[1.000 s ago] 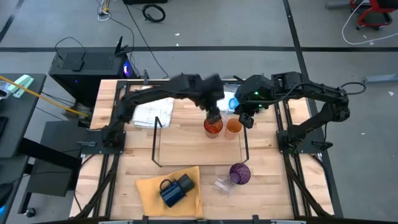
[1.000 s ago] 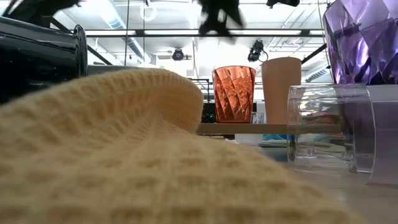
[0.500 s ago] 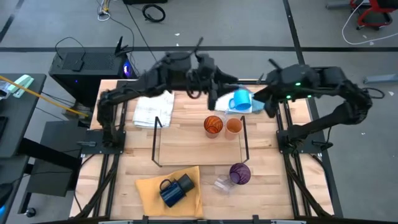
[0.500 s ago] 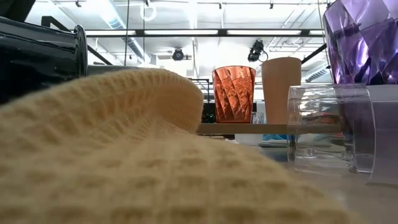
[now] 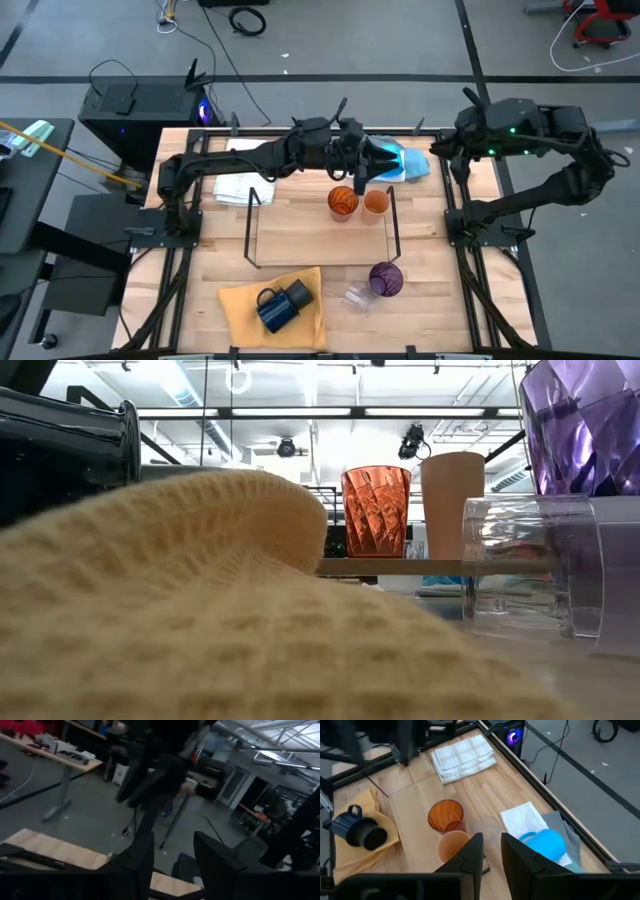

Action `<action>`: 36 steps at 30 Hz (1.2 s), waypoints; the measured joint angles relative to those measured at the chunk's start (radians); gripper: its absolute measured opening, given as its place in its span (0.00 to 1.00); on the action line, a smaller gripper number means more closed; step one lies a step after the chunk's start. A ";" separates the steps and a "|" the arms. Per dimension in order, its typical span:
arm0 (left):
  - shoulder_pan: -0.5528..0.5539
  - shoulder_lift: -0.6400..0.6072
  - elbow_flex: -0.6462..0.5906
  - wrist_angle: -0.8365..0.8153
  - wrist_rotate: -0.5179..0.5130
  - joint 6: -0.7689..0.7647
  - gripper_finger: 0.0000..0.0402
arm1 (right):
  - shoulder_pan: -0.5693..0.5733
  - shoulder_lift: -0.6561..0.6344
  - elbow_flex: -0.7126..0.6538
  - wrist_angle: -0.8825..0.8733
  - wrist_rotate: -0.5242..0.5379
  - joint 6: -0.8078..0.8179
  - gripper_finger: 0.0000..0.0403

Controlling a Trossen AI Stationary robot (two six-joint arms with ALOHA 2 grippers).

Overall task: Stack small to large cups/mugs on shelf
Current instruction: Put the dark blue cup on the shelf

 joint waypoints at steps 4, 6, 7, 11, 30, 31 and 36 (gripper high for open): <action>0.018 -0.061 -0.044 -0.032 -0.030 0.043 0.33 | 0.000 -0.008 0.000 -0.007 0.000 -0.023 0.19; 0.032 -0.109 -0.069 -0.049 -0.072 0.076 0.31 | 0.000 -0.013 -0.004 -0.017 0.000 -0.038 0.19; 0.040 -0.134 -0.085 -0.054 -0.097 0.086 0.31 | 0.000 -0.021 -0.015 -0.017 0.001 -0.043 0.19; 0.069 -0.226 -0.173 -0.054 -0.165 0.108 0.29 | 0.000 -0.076 -0.113 -0.017 -0.001 -0.047 0.19; 0.024 -0.499 -0.629 0.012 -0.266 0.025 0.29 | 0.000 -0.286 -0.583 0.334 -0.095 0.232 0.19; 0.023 -0.518 -0.649 -0.008 -0.259 0.026 0.29 | 0.000 -0.280 -0.583 0.346 -0.083 0.237 0.19; 0.027 -0.605 -0.735 -0.030 -0.228 0.026 0.30 | -0.020 -0.245 -0.583 0.352 -0.022 0.270 0.19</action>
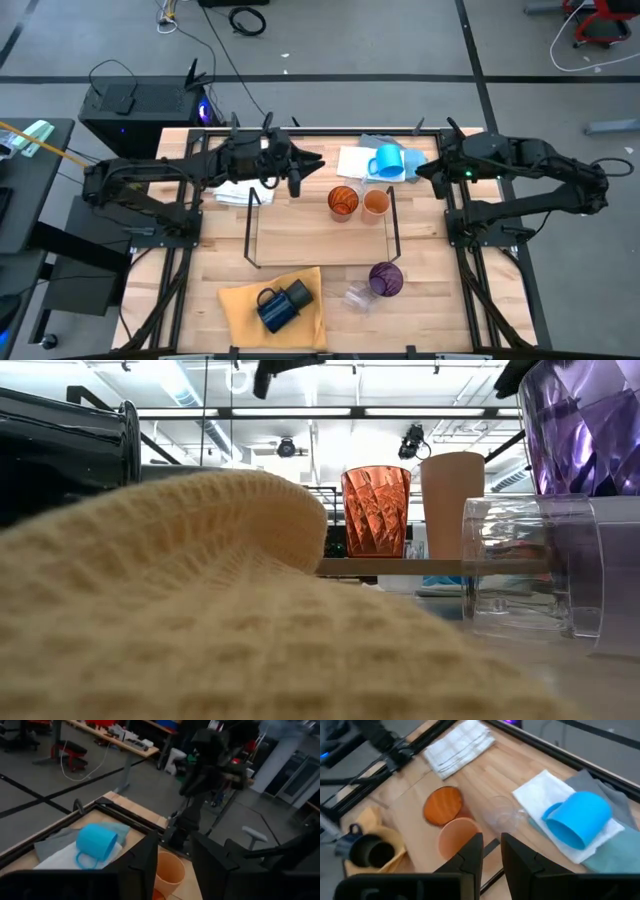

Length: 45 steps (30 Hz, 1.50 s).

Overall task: Stack small to large cups/mugs on shelf
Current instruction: Put the dark blue cup on the shelf

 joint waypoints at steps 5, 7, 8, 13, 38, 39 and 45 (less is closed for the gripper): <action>0.015 -0.103 -0.077 -0.025 0.021 0.000 0.32 | -0.044 0.047 0.000 0.000 -0.001 0.038 0.19; 0.020 -0.132 -0.093 -0.068 0.036 -0.001 0.32 | -0.058 0.060 0.000 0.002 -0.001 0.039 0.19; 0.022 -0.143 -0.094 -0.107 0.046 -0.001 0.32 | -0.066 0.068 0.000 0.002 -0.001 0.039 0.19; 0.014 -0.180 -0.093 -0.219 0.083 -0.001 0.31 | -0.103 0.088 0.000 0.005 -0.008 0.040 0.19; 0.042 -0.172 -0.093 -0.284 0.109 -0.059 0.34 | -0.248 0.090 -0.037 -0.043 -0.065 -0.031 0.19; 0.042 -0.172 -0.093 -0.284 0.111 -0.060 0.34 | -0.249 0.090 -0.037 -0.041 -0.065 -0.037 0.19; 0.042 -0.172 -0.093 -0.284 0.111 -0.058 0.36 | -0.249 0.089 -0.037 -0.040 -0.069 -0.053 0.19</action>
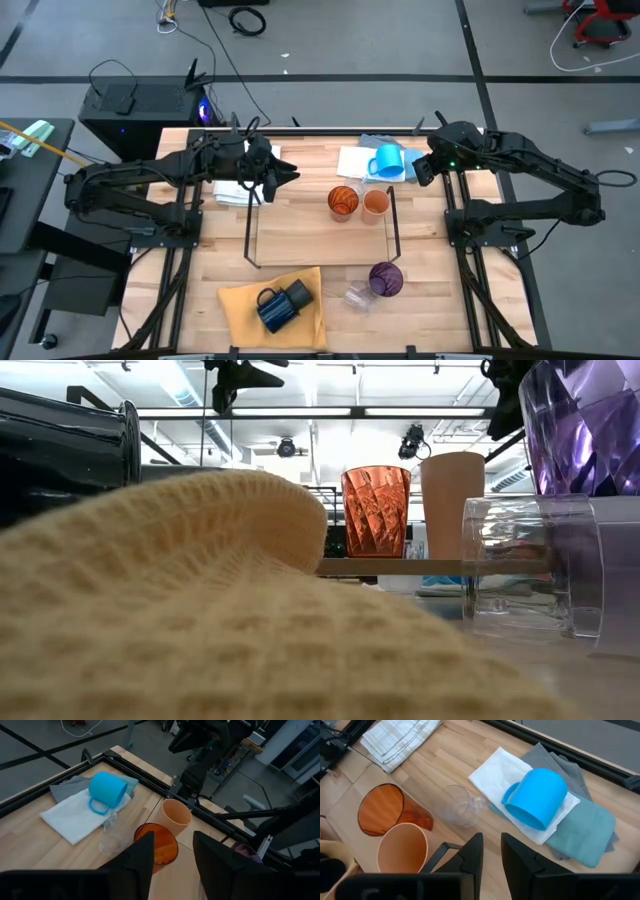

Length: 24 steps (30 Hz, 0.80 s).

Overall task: Stack small to large cups/mugs on shelf
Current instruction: Put the dark blue cup on the shelf

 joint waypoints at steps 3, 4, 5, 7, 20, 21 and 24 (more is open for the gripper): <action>0.000 0.000 0.000 0.000 0.000 0.000 0.36 | 0.000 0.000 0.000 0.000 0.000 -0.003 0.19; 0.000 0.000 0.000 0.000 0.000 -0.001 0.35 | 0.000 0.000 0.000 0.000 -0.004 -0.003 0.19; 0.000 0.000 0.000 0.000 0.000 -0.002 0.35 | 0.000 0.000 0.000 0.000 -0.006 -0.002 0.19; 0.000 0.000 0.000 0.000 0.000 0.000 0.34 | 0.000 0.000 0.000 0.000 -0.013 0.000 0.19; 0.000 0.000 0.002 -0.025 0.071 -0.071 0.36 | 0.000 0.000 0.000 0.000 -0.015 0.006 0.19; 0.000 0.000 0.002 -0.036 0.108 -0.088 0.36 | 0.000 0.000 0.000 0.000 -0.015 0.008 0.19; -0.013 0.000 0.002 -0.080 0.205 -0.134 0.35 | 0.000 0.000 0.000 0.000 -0.015 0.008 0.19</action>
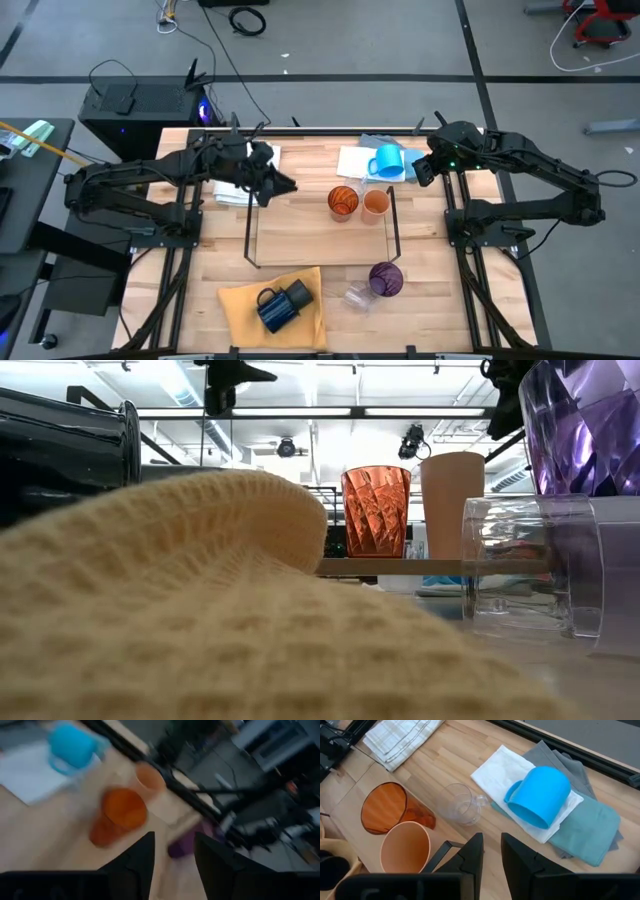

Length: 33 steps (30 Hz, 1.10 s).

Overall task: Stack small to large cups/mugs on shelf
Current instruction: Put the dark blue cup on the shelf

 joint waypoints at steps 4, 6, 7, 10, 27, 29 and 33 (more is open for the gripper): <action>-0.063 -0.013 0.000 -0.018 0.012 -0.017 0.32 | 0.000 0.000 0.000 0.000 0.000 0.001 0.19; -0.100 -0.033 0.005 -0.018 0.005 -0.017 0.31 | 0.000 0.000 0.000 -0.003 0.000 0.012 0.19; -0.119 -0.045 0.014 -0.039 -0.009 -0.017 0.30 | 0.000 0.000 0.000 -0.005 0.000 0.017 0.19; -0.183 -0.078 0.050 -0.150 -0.063 -0.016 0.28 | -0.001 0.001 0.000 -0.006 0.001 0.018 0.19; -0.771 0.072 0.090 -0.355 -0.617 -0.700 0.27 | -0.023 0.000 0.000 -0.106 -0.048 -0.113 0.19; -0.795 0.106 0.090 -0.358 -0.600 -0.755 0.27 | -0.023 -0.002 0.000 -0.114 -0.053 -0.120 0.19; -0.838 0.166 0.144 -0.359 -0.570 -0.829 0.27 | -0.023 -0.008 0.000 -0.119 -0.068 -0.154 0.19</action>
